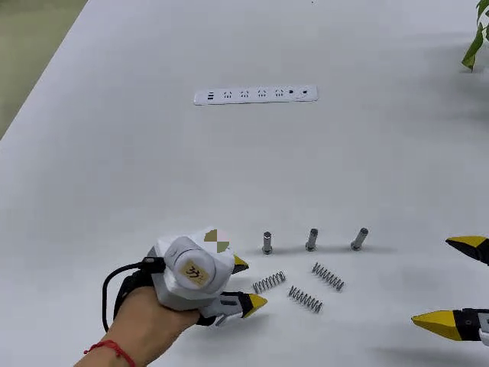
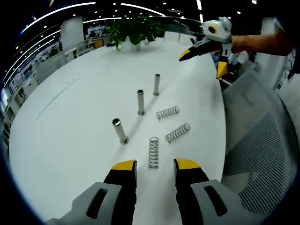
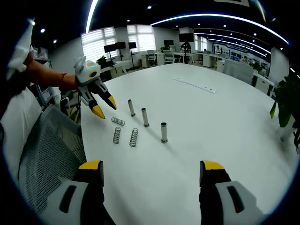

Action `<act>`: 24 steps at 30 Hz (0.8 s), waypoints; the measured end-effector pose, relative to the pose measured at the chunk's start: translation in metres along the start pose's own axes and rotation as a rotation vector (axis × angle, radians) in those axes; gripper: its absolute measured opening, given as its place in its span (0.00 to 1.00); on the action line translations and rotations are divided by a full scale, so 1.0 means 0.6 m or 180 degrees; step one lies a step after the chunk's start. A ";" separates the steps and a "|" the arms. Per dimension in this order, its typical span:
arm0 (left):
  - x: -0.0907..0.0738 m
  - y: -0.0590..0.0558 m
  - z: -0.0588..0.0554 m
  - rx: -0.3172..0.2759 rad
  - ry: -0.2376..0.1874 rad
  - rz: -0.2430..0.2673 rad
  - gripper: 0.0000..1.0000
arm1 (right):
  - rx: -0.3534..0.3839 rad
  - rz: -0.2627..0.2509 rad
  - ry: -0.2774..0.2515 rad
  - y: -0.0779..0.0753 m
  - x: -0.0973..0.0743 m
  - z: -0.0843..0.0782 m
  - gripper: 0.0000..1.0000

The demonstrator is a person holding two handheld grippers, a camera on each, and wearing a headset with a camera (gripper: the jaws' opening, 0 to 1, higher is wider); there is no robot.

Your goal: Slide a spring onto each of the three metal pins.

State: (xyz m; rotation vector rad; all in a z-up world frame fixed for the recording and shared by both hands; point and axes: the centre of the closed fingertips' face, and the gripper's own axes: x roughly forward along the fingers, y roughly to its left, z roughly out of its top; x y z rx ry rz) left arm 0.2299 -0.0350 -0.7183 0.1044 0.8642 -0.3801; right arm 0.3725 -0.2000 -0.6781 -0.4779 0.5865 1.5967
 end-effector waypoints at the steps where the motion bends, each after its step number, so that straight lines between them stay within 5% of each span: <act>1: 0.004 0.001 -0.001 0.0007 0.0024 0.0002 0.32 | 0.0001 0.0000 0.0001 -0.001 0.000 -0.001 0.85; 8: 0.022 0.006 -0.016 0.0152 0.0208 0.0006 0.25 | 0.0006 -0.0002 0.0014 0.001 -0.003 -0.006 0.86; 24: 0.039 0.008 -0.035 0.0219 0.0407 0.0010 0.18 | 0.0014 -0.0007 0.0019 0.001 -0.003 -0.007 0.85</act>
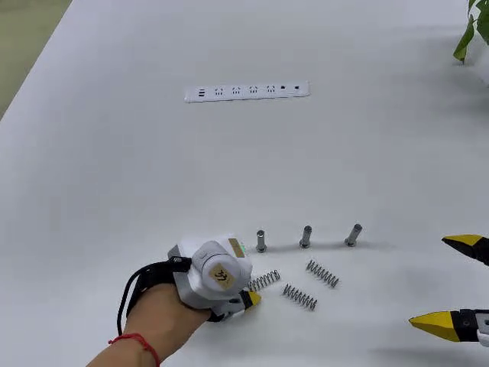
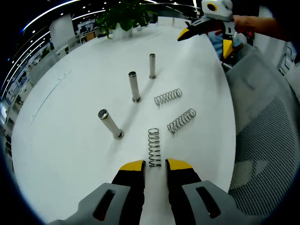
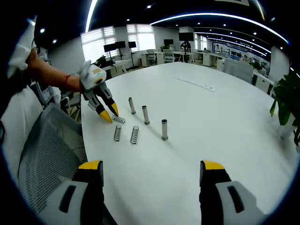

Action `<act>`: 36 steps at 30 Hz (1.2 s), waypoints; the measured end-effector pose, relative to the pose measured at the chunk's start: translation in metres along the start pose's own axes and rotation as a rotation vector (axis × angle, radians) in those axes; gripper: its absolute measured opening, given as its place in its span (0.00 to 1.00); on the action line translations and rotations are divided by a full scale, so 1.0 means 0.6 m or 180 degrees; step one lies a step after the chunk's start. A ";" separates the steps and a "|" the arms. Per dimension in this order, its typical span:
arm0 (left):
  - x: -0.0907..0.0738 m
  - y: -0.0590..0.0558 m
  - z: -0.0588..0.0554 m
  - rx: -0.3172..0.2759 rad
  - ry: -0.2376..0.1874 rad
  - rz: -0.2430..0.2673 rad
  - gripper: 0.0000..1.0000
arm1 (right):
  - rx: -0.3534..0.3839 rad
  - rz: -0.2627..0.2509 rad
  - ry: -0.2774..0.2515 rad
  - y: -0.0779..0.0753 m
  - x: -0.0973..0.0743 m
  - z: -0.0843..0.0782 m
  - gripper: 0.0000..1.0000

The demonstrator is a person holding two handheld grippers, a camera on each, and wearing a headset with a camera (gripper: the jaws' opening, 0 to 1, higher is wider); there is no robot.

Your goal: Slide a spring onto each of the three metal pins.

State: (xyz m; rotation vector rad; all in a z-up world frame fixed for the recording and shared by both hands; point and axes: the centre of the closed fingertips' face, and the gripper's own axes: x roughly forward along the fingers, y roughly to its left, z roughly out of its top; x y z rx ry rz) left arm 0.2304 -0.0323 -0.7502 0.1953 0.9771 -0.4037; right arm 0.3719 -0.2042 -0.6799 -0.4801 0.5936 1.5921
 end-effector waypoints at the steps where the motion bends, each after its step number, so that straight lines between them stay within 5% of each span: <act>1: 0.001 0.001 0.002 -0.0027 -0.0020 0.0003 0.18 | 0.0007 -0.0002 -0.0007 0.001 0.000 0.000 0.85; 15: 0.005 0.008 0.002 0.0093 0.0012 0.0111 0.11 | 0.0067 -0.0023 -0.0007 0.001 0.002 -0.010 0.85; 36: 0.000 -0.001 -0.002 -0.0205 -0.0040 0.0039 0.10 | 0.0079 -0.0008 -0.0022 0.012 0.008 -0.009 0.84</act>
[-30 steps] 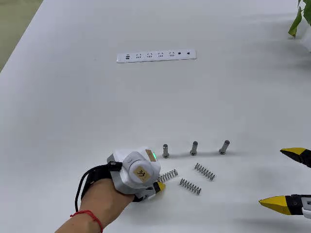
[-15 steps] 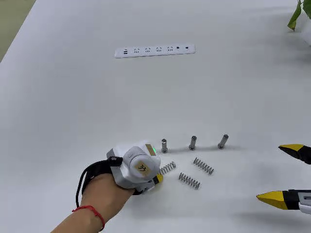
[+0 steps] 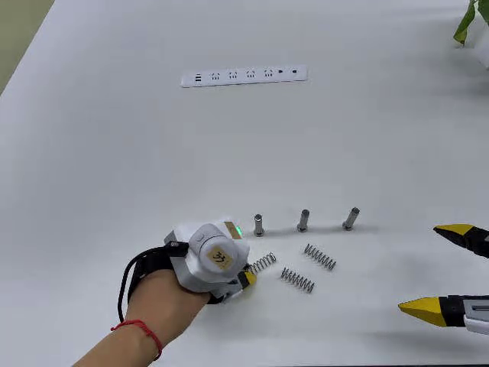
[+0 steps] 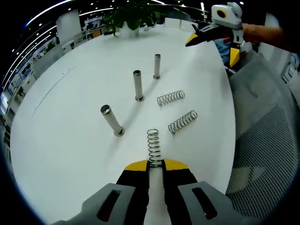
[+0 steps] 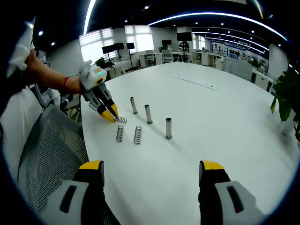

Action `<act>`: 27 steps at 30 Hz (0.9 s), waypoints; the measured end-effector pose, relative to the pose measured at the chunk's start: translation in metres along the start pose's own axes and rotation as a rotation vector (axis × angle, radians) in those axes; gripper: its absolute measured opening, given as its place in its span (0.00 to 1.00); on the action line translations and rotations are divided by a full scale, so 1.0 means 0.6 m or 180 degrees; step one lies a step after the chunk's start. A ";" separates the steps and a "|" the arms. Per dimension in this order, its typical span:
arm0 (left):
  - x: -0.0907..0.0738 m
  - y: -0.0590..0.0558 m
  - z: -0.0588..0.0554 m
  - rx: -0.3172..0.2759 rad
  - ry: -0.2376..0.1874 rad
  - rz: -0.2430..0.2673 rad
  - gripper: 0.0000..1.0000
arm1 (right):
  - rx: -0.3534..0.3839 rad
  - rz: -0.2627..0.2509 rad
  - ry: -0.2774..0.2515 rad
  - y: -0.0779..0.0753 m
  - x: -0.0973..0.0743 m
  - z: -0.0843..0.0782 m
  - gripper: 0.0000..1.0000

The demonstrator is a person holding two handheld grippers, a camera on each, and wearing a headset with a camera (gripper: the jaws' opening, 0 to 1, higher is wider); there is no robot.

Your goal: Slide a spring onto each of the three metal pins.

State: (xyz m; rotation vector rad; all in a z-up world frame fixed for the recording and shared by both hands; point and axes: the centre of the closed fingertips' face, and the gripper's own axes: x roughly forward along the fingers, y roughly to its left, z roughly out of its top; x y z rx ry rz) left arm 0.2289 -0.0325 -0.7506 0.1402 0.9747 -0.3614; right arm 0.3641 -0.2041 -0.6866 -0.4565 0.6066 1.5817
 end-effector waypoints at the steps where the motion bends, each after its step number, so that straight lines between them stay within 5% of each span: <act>1: -0.001 -0.001 0.000 -0.0011 -0.0007 -0.0002 0.10 | 0.0011 0.0005 0.0002 0.001 0.001 0.000 0.84; 11: -0.015 -0.008 0.004 -0.0118 -0.0216 -0.0033 0.10 | -0.0009 0.0060 -0.0007 0.017 0.010 0.009 0.83; 19: -0.057 -0.024 0.035 -0.0218 -0.0603 -0.0062 0.10 | 0.0037 0.0194 -0.0081 0.051 0.011 0.042 0.77; 27: -0.112 -0.052 0.111 -0.0355 -0.1167 -0.0085 0.10 | 0.0614 0.0521 -0.0324 0.097 0.033 0.092 0.66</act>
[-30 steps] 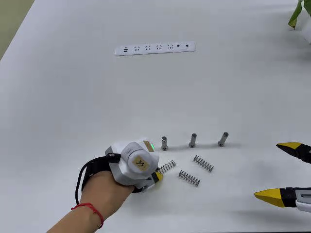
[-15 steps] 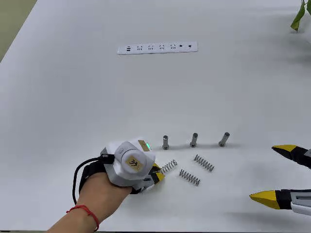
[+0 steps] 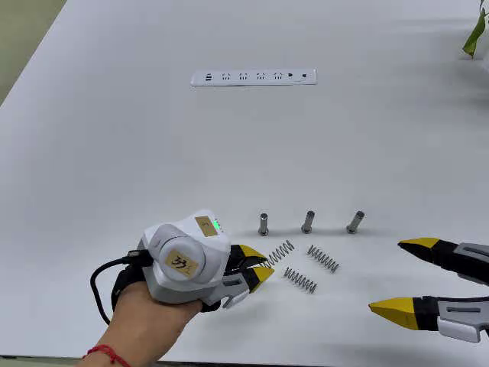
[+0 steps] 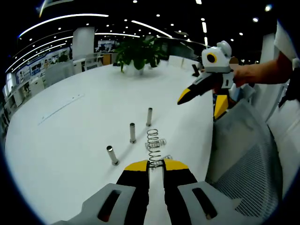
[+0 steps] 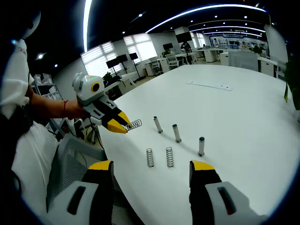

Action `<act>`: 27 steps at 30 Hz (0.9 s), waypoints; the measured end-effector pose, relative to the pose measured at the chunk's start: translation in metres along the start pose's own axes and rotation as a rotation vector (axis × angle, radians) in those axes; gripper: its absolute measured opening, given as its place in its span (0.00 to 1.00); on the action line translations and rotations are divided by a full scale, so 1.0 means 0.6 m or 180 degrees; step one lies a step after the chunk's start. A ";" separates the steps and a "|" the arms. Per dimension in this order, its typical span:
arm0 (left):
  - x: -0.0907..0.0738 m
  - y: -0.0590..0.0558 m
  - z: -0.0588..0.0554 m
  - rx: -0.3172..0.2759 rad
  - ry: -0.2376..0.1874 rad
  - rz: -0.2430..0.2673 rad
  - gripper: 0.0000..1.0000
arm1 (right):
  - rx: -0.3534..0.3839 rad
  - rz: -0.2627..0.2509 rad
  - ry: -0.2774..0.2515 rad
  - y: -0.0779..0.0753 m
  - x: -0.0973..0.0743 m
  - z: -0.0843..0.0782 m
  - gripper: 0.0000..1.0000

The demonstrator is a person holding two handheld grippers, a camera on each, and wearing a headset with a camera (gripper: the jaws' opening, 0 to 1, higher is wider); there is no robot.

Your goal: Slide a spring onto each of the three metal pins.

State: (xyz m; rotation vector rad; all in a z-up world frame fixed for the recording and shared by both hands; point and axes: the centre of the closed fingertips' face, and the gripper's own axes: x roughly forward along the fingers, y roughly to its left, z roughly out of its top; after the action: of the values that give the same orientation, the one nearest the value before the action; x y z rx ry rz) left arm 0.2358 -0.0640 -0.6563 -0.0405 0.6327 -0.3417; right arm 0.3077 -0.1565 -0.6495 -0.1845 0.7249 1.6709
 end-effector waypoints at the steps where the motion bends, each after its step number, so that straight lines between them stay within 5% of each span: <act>1: -0.002 -0.004 0.008 -0.0014 -0.0041 -0.0009 0.10 | -0.0006 0.0016 -0.0091 0.004 0.004 0.011 0.65; 9: -0.013 -0.036 0.074 -0.0045 -0.0392 -0.0079 0.10 | 0.0582 0.0203 -0.0757 0.048 0.023 0.102 0.50; 18: -0.014 -0.054 0.106 -0.0080 -0.0609 -0.0150 0.10 | 0.0815 0.0332 -0.0997 0.070 0.032 0.140 0.31; 27: -0.013 -0.063 0.123 -0.0086 -0.0724 -0.0216 0.10 | 0.1111 0.0473 -0.1124 0.082 0.032 0.158 0.24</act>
State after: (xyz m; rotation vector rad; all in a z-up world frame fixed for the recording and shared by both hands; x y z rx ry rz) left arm 0.2617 -0.1019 -0.5869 -0.1254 0.4112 -0.3880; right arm 0.2825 -0.0909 -0.5666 0.4105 0.7584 1.6287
